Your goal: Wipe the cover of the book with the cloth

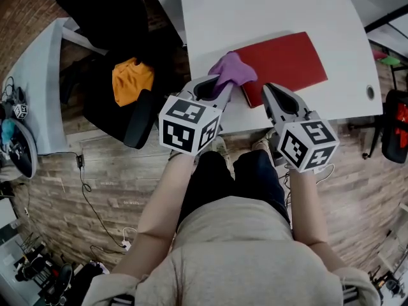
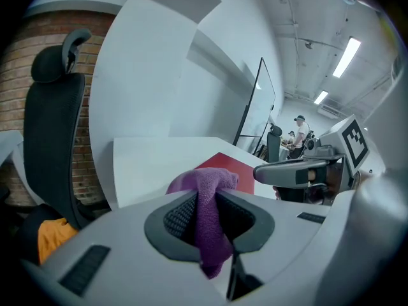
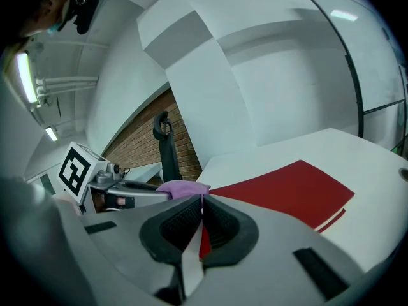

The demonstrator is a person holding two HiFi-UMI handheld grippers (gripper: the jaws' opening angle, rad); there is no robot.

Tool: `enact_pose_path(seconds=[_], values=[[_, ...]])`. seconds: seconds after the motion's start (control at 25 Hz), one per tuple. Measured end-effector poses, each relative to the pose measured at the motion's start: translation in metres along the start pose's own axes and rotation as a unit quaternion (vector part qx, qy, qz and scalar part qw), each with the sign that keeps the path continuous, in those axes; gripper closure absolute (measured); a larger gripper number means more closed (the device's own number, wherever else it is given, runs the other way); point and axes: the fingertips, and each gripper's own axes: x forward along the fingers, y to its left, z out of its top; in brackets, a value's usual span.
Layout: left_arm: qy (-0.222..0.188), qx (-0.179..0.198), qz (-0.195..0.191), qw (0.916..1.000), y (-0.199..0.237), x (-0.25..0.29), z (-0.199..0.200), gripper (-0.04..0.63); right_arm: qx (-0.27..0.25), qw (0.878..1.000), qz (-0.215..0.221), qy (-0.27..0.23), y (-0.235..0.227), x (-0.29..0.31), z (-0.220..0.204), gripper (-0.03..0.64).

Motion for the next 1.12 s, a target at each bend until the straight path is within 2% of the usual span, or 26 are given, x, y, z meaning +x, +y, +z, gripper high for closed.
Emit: enact_pose_path(seconds=[0.36, 0.64, 1.12], values=[[-0.01, -0.009, 0.002, 0.9999, -0.013, -0.003, 0.002, 0.515, -0.008, 1.0, 0.003, 0.0, -0.01, -0.01, 0.004, 0.594], [-0.016, -0.031, 0.024, 0.9991, -0.014, 0.0, 0.004, 0.515, -0.024, 0.999, 0.016, 0.023, -0.02, -0.016, 0.004, 0.594], [-0.013, -0.056, 0.027, 0.998, -0.038, 0.019, 0.009, 0.515, -0.021, 0.999, 0.024, 0.026, -0.058, -0.026, 0.014, 0.594]])
